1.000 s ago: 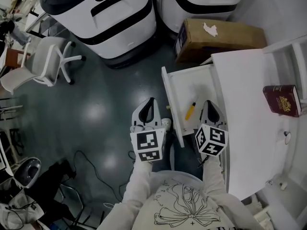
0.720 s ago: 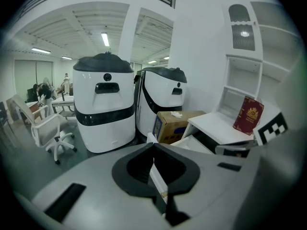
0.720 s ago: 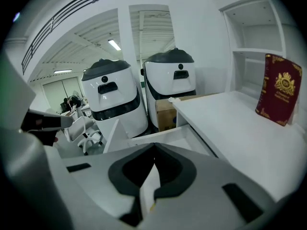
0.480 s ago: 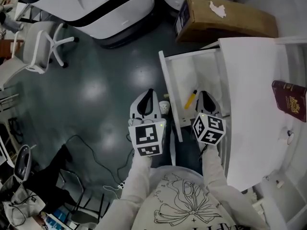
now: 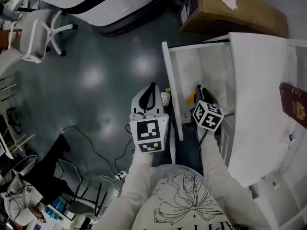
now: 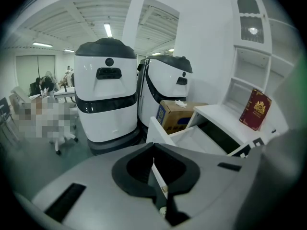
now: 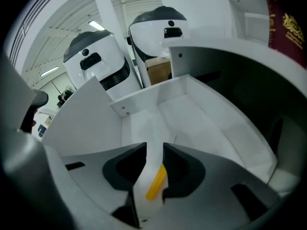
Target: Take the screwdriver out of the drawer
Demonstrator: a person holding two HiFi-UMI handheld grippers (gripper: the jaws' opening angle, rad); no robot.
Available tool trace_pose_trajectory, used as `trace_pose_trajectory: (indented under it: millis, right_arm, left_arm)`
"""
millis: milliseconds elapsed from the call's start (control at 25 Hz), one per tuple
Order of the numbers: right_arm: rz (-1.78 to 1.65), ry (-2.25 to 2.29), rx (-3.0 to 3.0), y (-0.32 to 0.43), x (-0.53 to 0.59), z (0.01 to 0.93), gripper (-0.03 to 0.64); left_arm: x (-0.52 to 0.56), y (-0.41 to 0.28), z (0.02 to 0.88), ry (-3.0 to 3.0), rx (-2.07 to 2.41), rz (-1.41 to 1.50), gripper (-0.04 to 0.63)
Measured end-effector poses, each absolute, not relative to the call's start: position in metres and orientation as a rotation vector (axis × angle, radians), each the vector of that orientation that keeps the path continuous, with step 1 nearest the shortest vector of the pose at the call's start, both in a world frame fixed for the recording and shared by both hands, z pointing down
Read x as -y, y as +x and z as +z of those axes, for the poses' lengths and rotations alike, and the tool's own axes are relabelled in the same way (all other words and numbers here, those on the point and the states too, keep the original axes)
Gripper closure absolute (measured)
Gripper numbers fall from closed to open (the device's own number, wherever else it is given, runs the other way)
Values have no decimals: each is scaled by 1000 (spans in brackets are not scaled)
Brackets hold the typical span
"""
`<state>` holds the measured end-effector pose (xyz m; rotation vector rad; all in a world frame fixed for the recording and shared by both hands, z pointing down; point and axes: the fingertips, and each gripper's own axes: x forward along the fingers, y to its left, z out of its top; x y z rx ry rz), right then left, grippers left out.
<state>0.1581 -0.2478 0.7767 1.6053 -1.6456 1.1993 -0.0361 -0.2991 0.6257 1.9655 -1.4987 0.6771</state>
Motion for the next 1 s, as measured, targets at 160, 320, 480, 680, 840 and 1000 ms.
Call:
trace_pose_trajectory:
  millis: [160, 320, 480, 680, 840, 1000]
  right_arm:
    - [1247, 1580, 1585, 160, 244, 800, 511]
    - [1289, 1572, 1529, 162, 243, 816, 509]
    - [1319, 1572, 1462, 166, 239, 830, 508]
    - [1360, 1563, 1402, 168, 235, 842, 512]
    - [1381, 1551, 1376, 167, 233, 850, 517]
    - [1373, 1548, 1353, 168, 232, 853, 534]
  left_arm:
    - [302, -33, 632, 1959, 1490, 681, 589]
    - [304, -30, 637, 1952, 1481, 682, 589]
    - [304, -29, 642, 1942, 1475, 688, 590]
    - [305, -32, 648, 1926, 1474, 699, 589]
    - [303, -37, 653, 1910, 1474, 707, 589]
    - [300, -38, 659, 1898, 1471, 722, 589]
